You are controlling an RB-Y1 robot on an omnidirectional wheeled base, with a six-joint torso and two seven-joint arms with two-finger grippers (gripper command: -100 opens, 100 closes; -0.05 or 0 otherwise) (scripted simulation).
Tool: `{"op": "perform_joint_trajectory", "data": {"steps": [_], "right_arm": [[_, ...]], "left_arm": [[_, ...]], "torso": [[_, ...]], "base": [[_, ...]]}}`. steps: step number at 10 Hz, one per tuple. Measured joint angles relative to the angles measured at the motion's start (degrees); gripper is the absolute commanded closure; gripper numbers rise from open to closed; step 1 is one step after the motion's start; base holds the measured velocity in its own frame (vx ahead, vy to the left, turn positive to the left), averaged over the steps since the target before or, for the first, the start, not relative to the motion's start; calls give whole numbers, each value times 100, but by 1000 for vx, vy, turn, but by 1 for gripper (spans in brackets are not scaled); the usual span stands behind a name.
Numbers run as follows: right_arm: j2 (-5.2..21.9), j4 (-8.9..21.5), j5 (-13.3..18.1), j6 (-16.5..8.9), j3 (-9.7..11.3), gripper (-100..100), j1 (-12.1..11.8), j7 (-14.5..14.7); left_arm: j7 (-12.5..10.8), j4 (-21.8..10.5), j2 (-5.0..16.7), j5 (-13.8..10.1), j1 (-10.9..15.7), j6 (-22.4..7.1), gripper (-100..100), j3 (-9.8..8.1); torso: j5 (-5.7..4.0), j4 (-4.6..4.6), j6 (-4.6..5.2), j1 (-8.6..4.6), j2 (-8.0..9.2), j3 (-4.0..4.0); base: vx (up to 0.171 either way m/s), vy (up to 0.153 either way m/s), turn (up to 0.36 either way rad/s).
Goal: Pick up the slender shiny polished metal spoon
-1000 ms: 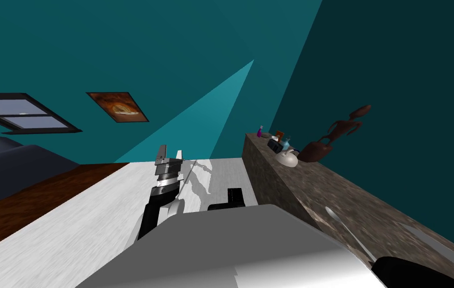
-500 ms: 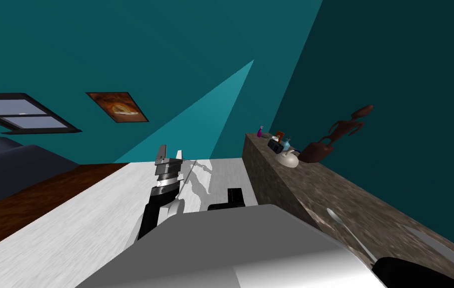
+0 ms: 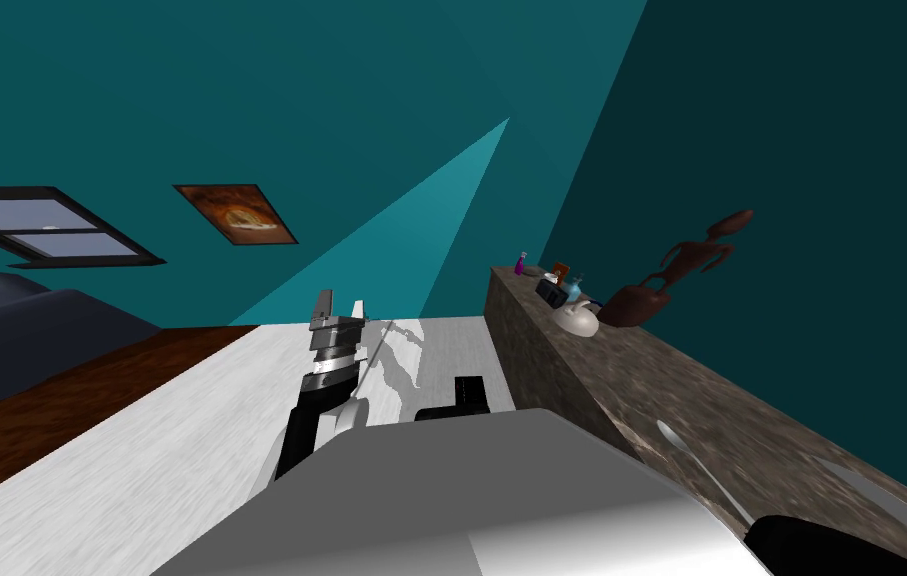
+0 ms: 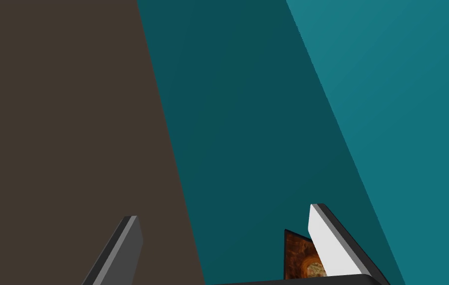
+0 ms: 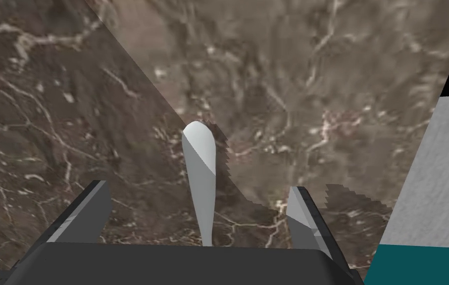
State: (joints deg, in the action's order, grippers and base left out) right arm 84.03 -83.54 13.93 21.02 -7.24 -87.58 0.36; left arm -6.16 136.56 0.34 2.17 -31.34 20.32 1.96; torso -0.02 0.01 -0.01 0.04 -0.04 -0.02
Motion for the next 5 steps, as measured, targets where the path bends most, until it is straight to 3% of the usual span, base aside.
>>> {"op": "perform_joint_trajectory", "data": {"steps": [5], "right_arm": [[44, -14, 25, -23, 20, -100, -46, 6]], "left_arm": [[0, 0, 0, 0, 0, 0, 0, 0]], "torso": [[-1, 0, -2, -5, 1, 1]], "base": [[11, -6, 13]]}}
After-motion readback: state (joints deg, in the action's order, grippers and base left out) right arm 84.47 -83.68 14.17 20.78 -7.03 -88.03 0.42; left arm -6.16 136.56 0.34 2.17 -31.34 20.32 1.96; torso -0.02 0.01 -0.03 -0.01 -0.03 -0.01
